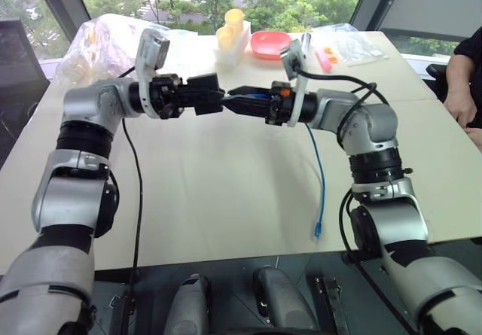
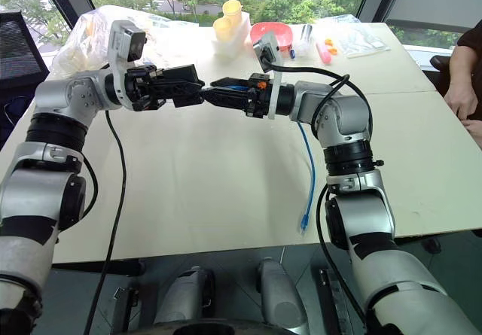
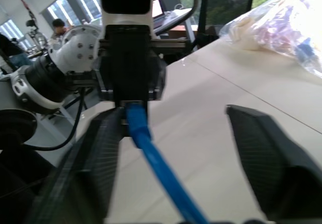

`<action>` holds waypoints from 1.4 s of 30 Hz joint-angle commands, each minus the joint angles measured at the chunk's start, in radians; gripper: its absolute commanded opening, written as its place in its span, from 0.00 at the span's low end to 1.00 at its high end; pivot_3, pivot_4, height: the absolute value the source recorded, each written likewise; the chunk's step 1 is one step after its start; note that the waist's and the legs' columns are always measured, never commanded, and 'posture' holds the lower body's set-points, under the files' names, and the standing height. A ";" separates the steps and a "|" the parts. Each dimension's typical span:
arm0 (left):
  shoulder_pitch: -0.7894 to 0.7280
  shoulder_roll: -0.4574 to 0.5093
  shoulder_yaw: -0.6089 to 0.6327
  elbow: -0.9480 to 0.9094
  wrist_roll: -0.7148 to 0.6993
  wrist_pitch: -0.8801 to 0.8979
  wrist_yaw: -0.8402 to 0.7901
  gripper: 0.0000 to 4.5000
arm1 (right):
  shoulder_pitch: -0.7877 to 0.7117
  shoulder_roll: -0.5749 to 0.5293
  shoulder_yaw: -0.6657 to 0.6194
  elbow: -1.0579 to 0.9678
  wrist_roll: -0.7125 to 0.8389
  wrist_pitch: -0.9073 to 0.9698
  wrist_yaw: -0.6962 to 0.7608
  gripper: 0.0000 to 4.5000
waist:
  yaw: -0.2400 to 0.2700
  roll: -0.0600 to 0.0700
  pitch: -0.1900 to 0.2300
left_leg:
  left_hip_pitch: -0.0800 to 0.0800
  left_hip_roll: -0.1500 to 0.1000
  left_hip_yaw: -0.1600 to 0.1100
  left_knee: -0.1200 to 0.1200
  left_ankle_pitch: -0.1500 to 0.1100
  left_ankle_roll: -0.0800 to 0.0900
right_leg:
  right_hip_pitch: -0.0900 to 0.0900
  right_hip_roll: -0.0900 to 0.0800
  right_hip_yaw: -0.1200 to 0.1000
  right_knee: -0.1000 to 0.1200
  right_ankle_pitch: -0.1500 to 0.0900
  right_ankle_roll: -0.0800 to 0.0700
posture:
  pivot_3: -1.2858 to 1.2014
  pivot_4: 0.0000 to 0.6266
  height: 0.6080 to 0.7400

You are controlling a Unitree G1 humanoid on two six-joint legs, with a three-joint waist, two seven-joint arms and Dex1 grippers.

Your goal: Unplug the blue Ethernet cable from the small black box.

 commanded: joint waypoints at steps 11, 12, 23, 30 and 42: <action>-0.029 -0.004 0.028 -0.005 0.013 -0.024 -0.024 0.12 | -0.008 -0.017 0.018 -0.028 -0.019 -0.030 -0.003 0.00 | 0.000 0.000 0.000 | 0.000 0.000 0.000 0.000 0.000 0.000 | 0.000 0.000 0.000 0.000 0.000 0.000 | 0.52 0.24 0.96; -0.030 0.000 0.028 -0.002 0.017 -0.028 -0.024 0.12 | -0.006 -0.023 0.014 -0.025 -0.020 -0.029 -0.005 0.00 | 0.000 0.000 0.000 | 0.000 0.000 0.000 0.000 0.000 0.000 | 0.000 0.000 0.000 0.000 0.000 0.000 | 0.52 0.24 0.96; -0.023 0.118 0.048 0.009 0.027 -0.033 -0.024 0.12 | 0.124 -0.191 -0.099 -0.088 0.032 0.053 -0.038 0.00 | 0.003 0.000 0.000 | -0.001 0.000 0.000 0.000 -0.001 0.001 | 0.000 0.000 0.000 -0.002 0.000 0.000 | 0.52 0.24 0.96; 0.022 0.052 0.073 -0.033 0.115 -0.140 0.078 0.12 | 0.192 -0.140 -0.074 -0.041 -0.121 -0.098 -0.252 0.00 | 0.002 0.000 0.000 | 0.000 0.000 0.000 0.000 -0.001 0.001 | 0.000 0.000 0.000 -0.001 0.000 0.000 | 0.52 0.24 0.96; 0.437 -0.195 0.138 -0.382 0.246 -0.353 0.602 0.12 | 0.337 0.013 -0.022 0.151 -0.364 -0.554 -0.486 0.99 | 0.003 0.000 -0.001 | -0.001 0.000 0.002 0.000 -0.001 0.001 | -0.002 -0.002 0.003 0.000 0.000 0.000 | 0.52 0.24 0.96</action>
